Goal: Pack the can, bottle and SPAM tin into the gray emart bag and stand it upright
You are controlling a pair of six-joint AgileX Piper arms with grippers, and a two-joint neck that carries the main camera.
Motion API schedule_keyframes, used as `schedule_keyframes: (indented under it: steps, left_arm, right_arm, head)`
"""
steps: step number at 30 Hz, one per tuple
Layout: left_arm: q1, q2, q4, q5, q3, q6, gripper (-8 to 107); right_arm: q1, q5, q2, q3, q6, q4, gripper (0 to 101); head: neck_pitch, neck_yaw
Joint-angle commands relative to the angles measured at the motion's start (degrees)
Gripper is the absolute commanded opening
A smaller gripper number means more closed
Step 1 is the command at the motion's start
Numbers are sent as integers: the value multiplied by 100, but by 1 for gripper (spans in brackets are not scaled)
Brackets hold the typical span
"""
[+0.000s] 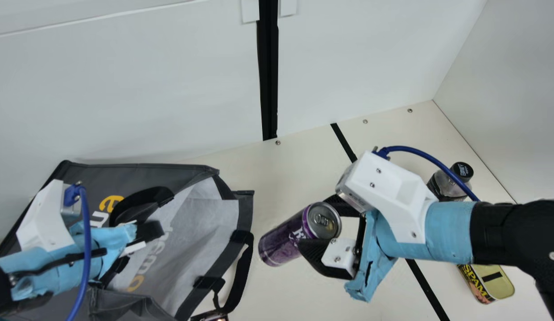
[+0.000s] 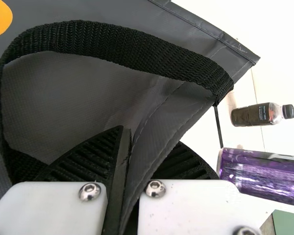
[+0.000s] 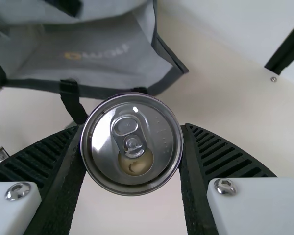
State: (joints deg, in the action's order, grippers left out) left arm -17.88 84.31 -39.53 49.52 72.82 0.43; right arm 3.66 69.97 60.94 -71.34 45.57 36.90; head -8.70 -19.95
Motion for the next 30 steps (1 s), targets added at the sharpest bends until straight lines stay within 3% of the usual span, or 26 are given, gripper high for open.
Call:
schedule_keyframes:
  steps: [1,12,30]
  left_arm:
    - [0,0,0,0,0,0,-8]
    - [0,0,0,0,0,0,-8]
    - [0,0,0,0,0,0,-8]
  right_arm:
    - [51,-7,-4,-11,71,288,0]
    - [283,-7,48,17,525,1123,0]
    - [245,-7,490,18,1074,1772,0]
  head:
    - [-130,-5]
    - [-130,-5]
    - [-130,-5]
